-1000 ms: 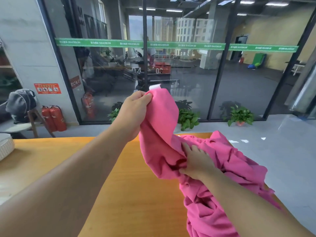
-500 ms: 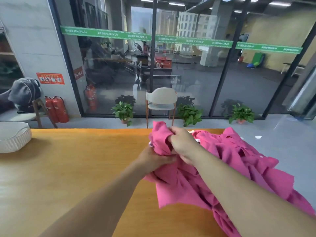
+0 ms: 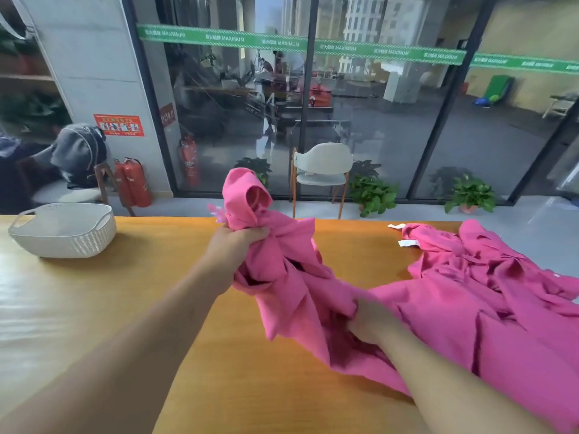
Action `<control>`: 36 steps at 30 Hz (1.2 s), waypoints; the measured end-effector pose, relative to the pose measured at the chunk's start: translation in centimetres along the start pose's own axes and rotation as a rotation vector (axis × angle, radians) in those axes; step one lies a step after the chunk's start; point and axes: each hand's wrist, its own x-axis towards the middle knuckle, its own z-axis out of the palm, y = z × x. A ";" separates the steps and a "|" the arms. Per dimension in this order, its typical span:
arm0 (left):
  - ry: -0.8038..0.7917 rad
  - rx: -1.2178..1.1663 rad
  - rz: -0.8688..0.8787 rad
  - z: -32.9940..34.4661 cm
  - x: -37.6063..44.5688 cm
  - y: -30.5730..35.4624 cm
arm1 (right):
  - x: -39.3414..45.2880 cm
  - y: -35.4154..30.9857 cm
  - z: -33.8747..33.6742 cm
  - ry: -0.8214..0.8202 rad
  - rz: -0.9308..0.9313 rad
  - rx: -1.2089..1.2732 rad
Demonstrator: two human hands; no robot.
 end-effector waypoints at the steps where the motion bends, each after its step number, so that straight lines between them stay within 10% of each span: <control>1: -0.028 0.006 -0.025 -1.2 0.4 -0.1 | 0.1 -1.2 0.6 -0.005 0.008 0.130; 6: -0.100 0.102 -0.172 -4.7 0.6 -2.3 | -0.8 -10.6 1.5 -0.174 0.258 1.217; 11: -0.098 0.192 -0.301 -8.2 1.3 -4.1 | -3.5 -18.4 0.7 -0.477 0.208 1.706; 15: -0.034 0.337 -0.283 -11.3 3.0 -4.4 | -5.6 -21.3 1.6 -0.853 -0.063 1.503; 19: -0.136 0.384 -0.351 -13.3 4.7 -3.7 | -3.2 -19.6 -0.1 -1.193 -0.509 0.647; 23: -0.280 0.395 -0.410 -13.4 6.5 -2.6 | 2.3 -17.3 -4.1 -0.692 -0.463 0.290; 29: -0.305 0.320 -0.398 -12.1 10.0 -3.2 | 6.1 -19.2 -3.2 -0.561 -0.623 0.778; 36: -0.141 0.497 -0.238 -15.0 16.3 -5.1 | 12.1 -19.9 -4.0 0.086 -0.256 0.914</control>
